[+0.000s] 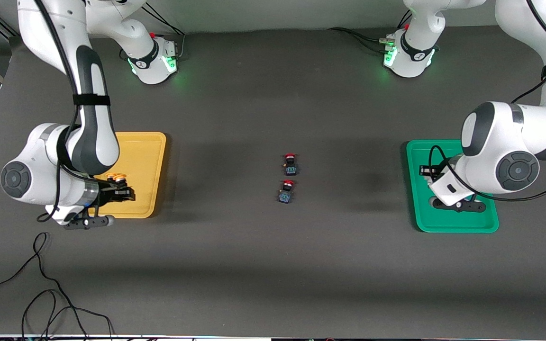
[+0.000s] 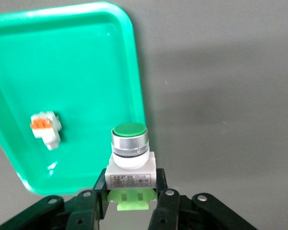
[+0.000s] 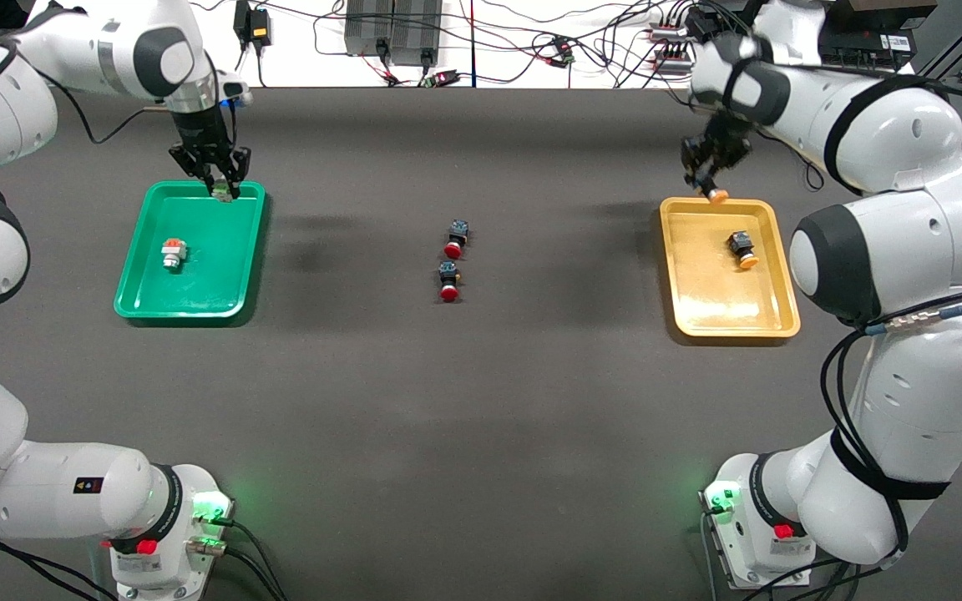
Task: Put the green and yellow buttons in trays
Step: 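Place the yellow-cap button in the yellow tray while the left gripper places the green button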
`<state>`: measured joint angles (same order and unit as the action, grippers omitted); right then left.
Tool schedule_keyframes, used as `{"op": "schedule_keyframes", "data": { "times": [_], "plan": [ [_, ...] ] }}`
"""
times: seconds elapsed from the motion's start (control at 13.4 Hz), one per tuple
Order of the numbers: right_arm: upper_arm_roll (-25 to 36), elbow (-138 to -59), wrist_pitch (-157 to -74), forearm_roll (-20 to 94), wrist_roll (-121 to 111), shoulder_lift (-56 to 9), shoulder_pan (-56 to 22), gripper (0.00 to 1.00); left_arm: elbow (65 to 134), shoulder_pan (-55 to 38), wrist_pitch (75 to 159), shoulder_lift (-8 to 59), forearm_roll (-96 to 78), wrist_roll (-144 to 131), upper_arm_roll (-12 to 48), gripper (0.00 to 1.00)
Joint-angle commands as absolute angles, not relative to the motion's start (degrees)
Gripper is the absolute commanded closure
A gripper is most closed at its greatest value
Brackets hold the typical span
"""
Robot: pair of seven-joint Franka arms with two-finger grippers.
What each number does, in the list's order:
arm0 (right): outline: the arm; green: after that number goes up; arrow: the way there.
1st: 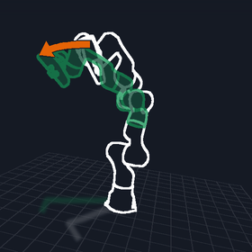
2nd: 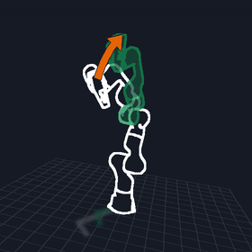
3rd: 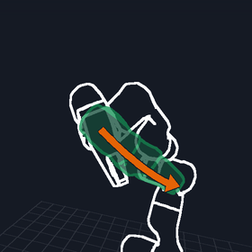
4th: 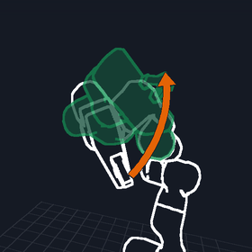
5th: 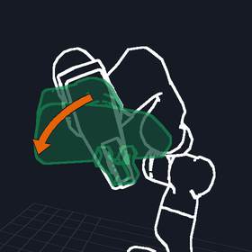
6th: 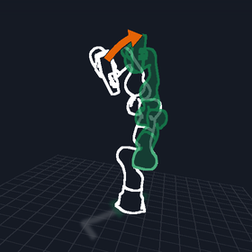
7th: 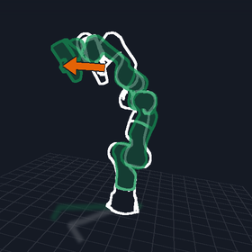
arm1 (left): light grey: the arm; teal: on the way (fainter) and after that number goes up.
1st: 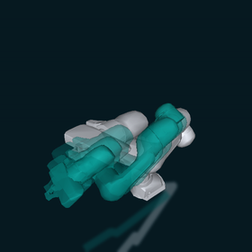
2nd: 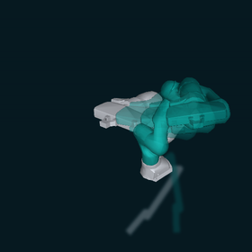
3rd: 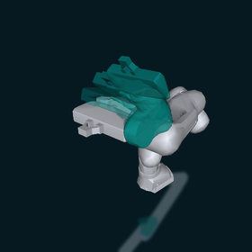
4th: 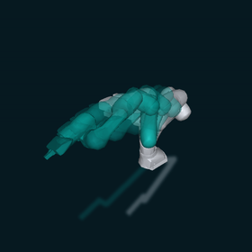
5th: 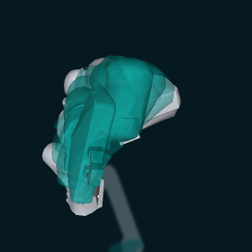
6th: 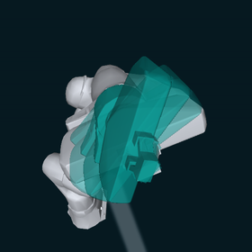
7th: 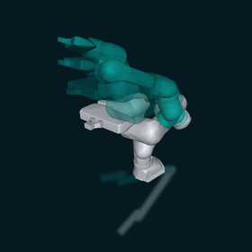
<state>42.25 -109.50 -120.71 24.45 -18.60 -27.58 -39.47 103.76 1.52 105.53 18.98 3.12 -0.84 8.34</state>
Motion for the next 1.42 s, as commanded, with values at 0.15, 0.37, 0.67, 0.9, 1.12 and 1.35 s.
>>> {"op": "schedule_keyframes", "data": {
  "times": [0.15, 0.37, 0.67, 0.9, 1.12, 1.35],
  "plan": [
    [41.49, -119.53, -130.51, 30.13, -23.28, -29.6, -41.39, 0.74, 113.88, 6.15, 119.23, 18.37, 5.44, 5.45, 8.7, 1.0],
    [41.48, -119.36, -131.4, 35.23, -27.59, -32.87, -41.48, 0.66, 119.25, 7.47, 127.86, 19.51, 5.8, 5.45, 8.7, 1.0],
    [41.66, -117.7, -129.74, 35.33, -25.15, -31.39, -41.75, 0.0, 124.01, 8.61, 136.05, 21.0, 5.8, 5.45, 8.79, 1.0],
    [43.32, -111.12, -119.83, 32.63, -20.85, -30.41, -42.28, 0.0, 124.28, 8.7, 136.84, 21.79, 5.8, 5.45, 8.7, 1.0],
    [44.21, -100.41, -105.35, 26.12, -13.38, -29.98, -42.36, 0.0, 124.19, 9.49, 137.02, 22.15, 5.8, 5.45, 8.7, 1.0],
    [44.56, -93.88, -97.48, 24.17, -10.73, -27.69, -42.45, 0.0, 124.19, 9.67, 137.02, 22.15, 5.8, 5.45, 8.7, 0.02]
  ]
}}
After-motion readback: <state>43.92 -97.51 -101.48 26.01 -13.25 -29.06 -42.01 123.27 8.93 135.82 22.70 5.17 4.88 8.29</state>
